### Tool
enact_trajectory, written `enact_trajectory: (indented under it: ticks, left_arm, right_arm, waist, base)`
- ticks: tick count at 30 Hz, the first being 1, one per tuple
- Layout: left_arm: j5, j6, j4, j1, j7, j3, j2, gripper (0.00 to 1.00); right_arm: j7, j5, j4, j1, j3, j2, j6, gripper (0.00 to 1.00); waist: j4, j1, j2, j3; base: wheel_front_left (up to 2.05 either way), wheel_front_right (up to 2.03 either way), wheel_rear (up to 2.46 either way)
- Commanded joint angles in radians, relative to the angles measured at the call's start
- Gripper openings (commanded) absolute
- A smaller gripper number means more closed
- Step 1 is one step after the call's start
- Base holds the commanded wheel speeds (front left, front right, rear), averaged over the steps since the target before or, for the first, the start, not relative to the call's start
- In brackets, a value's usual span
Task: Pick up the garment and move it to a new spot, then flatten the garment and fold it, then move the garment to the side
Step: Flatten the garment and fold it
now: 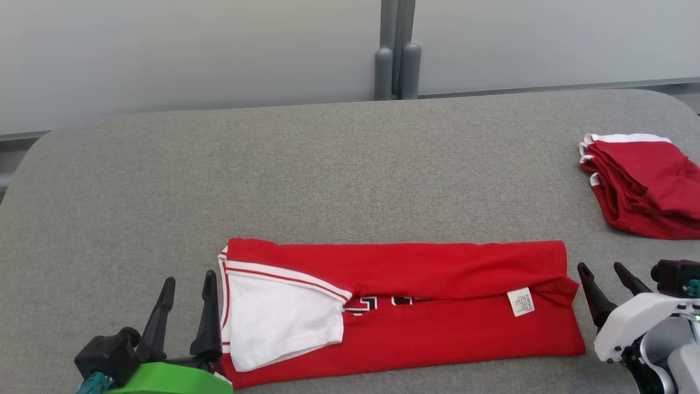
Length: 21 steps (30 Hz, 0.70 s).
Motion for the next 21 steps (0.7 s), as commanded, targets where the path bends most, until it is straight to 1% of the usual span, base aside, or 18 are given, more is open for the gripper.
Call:
enact_trajectory:
  ticks: [1,3,9,11,13,21]
  left_arm:
    - [0.006,0.001,0.003,-0.018,0.000,0.003,-0.006,1.00]
    - [0.007,0.000,0.003,-0.017,0.000,0.006,-0.011,1.00]
    - [0.011,-0.007,0.007,-0.003,0.000,0.012,-0.019,1.00]
    - [0.014,-0.011,0.010,0.001,0.000,0.012,-0.021,1.00]
    - [0.016,-0.012,0.010,0.004,0.000,0.015,-0.024,1.00]
    - [0.018,-0.014,0.007,0.031,0.000,0.026,-0.016,1.00]
  right_arm:
    - [0.020,-0.010,0.013,-0.024,-0.010,0.009,0.000,1.00]
    - [0.052,-0.028,0.040,-0.041,-0.023,0.027,0.000,1.00]
    - [0.099,-0.066,0.141,-0.106,-0.062,0.088,0.000,1.00]
    - [0.108,-0.089,0.190,-0.119,-0.070,0.098,0.000,1.00]
    - [0.109,-0.092,0.210,-0.118,-0.069,0.109,0.000,1.00]
    - [0.125,-0.080,0.228,-0.063,-0.034,0.096,0.000,1.00]
  waist:
    - [0.010,0.0000,0.0052,-0.003]
    - [0.019,0.0000,0.0052,-0.001]
    - [0.049,0.0000,0.0052,0.005]
    - [0.065,0.0000,0.0052,0.006]
    - [0.072,0.0000,0.0052,0.007]
    - [0.081,0.0000,0.0052,0.007]
  base:
    - [0.00,0.00,0.00]
    - [0.00,0.00,0.00]
    - [0.00,0.00,0.00]
    - [0.00,0.00,0.00]
    - [0.00,0.00,0.00]
    - [0.00,0.00,0.00]
